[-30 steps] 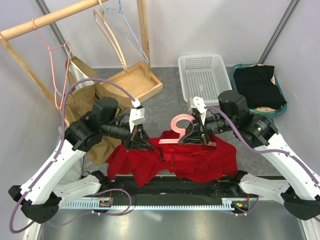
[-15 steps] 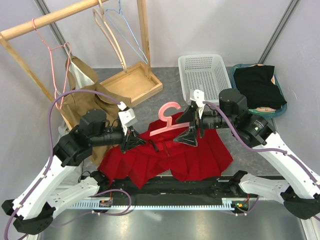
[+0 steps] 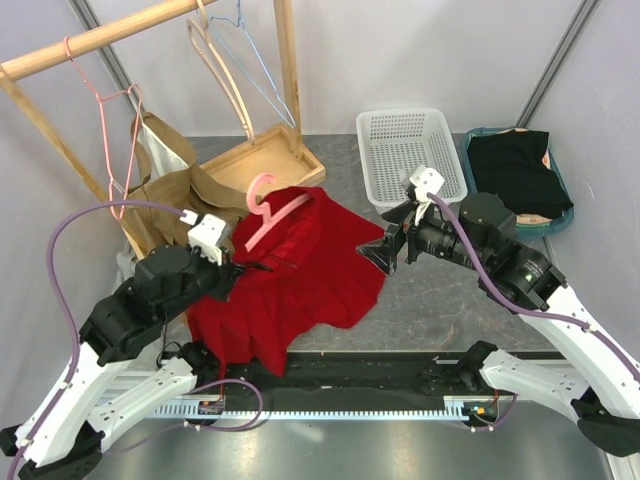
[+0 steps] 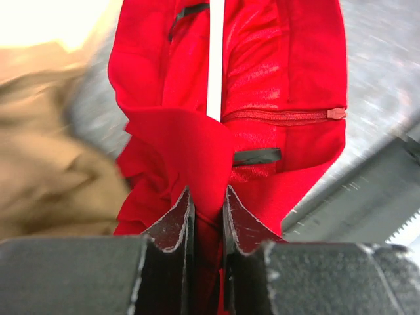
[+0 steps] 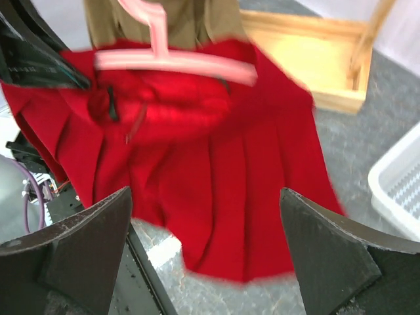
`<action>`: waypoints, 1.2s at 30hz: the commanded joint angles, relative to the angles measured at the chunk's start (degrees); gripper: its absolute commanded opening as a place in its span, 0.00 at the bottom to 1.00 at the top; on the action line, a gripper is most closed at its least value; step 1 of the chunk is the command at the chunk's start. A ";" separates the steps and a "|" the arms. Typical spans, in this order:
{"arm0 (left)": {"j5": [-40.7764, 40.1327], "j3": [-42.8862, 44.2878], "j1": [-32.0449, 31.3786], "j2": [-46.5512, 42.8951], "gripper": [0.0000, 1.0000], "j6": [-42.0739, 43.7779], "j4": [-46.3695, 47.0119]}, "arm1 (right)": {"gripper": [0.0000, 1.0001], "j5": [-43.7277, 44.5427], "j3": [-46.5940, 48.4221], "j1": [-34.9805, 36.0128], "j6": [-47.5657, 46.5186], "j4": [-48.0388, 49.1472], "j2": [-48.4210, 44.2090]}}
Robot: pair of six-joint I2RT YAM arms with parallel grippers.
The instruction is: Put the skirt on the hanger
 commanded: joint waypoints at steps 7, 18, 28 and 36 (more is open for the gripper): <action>-31.55 1.59 0.30 -1.72 0.02 -10.66 -0.39 | 0.98 3.53 -9.74 0.19 6.20 3.11 -4.82; -46.95 16.97 2.49 15.22 0.02 -8.39 9.96 | 0.98 2.21 -13.17 0.19 10.33 4.78 -4.12; -44.49 34.54 13.57 28.15 0.02 -2.50 13.85 | 0.98 2.03 -14.67 0.10 11.04 5.22 -5.79; -40.18 46.59 20.07 35.63 0.02 0.76 15.08 | 0.98 2.21 -14.93 0.10 10.95 5.57 -5.71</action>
